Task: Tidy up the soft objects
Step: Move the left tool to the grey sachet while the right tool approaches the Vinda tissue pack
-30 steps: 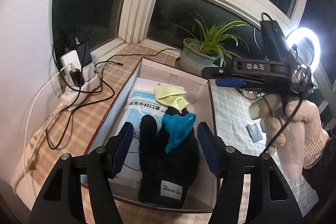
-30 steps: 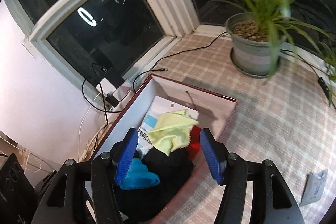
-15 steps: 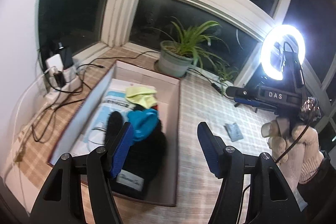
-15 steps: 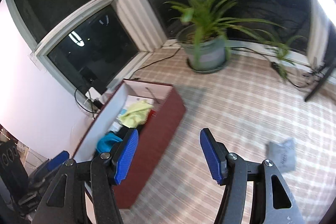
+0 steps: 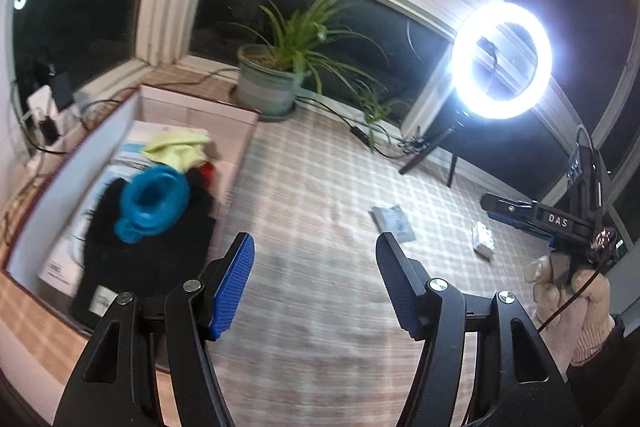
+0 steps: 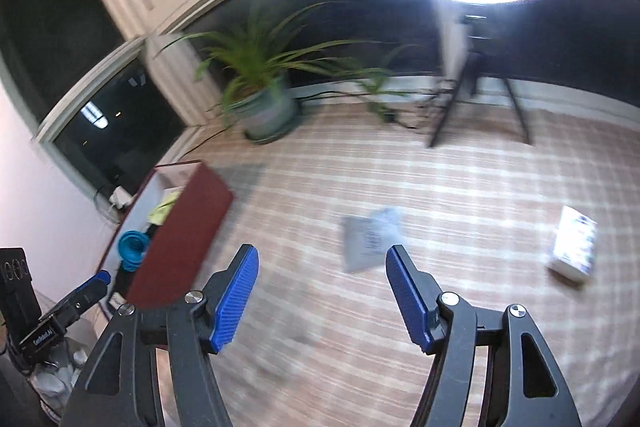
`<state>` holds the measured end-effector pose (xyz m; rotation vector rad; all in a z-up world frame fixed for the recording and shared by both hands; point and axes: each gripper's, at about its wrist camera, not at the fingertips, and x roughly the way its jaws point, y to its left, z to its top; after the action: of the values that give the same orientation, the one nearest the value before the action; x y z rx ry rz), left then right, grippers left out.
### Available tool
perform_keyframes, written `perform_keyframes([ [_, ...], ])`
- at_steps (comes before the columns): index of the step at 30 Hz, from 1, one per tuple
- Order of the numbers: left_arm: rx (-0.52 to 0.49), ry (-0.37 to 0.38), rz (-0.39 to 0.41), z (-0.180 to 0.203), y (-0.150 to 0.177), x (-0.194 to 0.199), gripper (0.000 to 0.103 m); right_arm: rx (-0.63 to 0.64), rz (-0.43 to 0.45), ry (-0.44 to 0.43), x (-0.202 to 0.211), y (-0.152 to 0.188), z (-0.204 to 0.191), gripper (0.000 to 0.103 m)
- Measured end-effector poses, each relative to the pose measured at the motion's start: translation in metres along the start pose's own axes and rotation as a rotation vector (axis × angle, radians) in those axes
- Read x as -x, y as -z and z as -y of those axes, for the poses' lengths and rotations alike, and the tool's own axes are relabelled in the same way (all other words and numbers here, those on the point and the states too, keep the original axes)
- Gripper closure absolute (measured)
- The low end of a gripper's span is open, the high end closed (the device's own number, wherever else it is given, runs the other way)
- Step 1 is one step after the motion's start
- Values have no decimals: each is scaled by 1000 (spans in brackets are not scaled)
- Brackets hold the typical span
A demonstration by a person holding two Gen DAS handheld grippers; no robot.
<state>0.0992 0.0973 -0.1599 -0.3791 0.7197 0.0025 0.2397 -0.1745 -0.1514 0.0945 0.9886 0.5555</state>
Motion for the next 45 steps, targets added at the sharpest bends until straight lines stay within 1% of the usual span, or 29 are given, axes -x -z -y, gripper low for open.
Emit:
perform_keyframes([
  [4, -5, 14, -17, 20, 4, -15, 40, -42, 11, 53, 20, 8, 45, 40],
  [10, -7, 39, -71, 50, 13, -42, 40, -89, 33, 125, 40, 19, 102, 39],
  [13, 5, 55, -95, 60, 14, -55, 40, -116, 26, 143, 44, 21, 129, 35],
  [17, 1, 63, -122, 77, 15, -75, 40, -135, 22, 176, 46, 24, 160, 34],
  [21, 7, 81, -155, 90, 17, -94, 38, -173, -3, 191, 37, 28, 190, 34],
  [29, 52, 97, -218, 98, 11, -141, 38, -248, -45, 174, 6, 21, 232, 34],
  [34, 61, 90, -250, 99, 7, -169, 38, -309, -64, 160, -13, 15, 252, 34],
  [40, 73, 86, -293, 100, 3, -202, 38, -345, -83, 143, -26, 11, 266, 34],
  [45, 71, 77, -328, 104, -1, -228, 38, -352, -94, 128, -32, 10, 268, 34],
])
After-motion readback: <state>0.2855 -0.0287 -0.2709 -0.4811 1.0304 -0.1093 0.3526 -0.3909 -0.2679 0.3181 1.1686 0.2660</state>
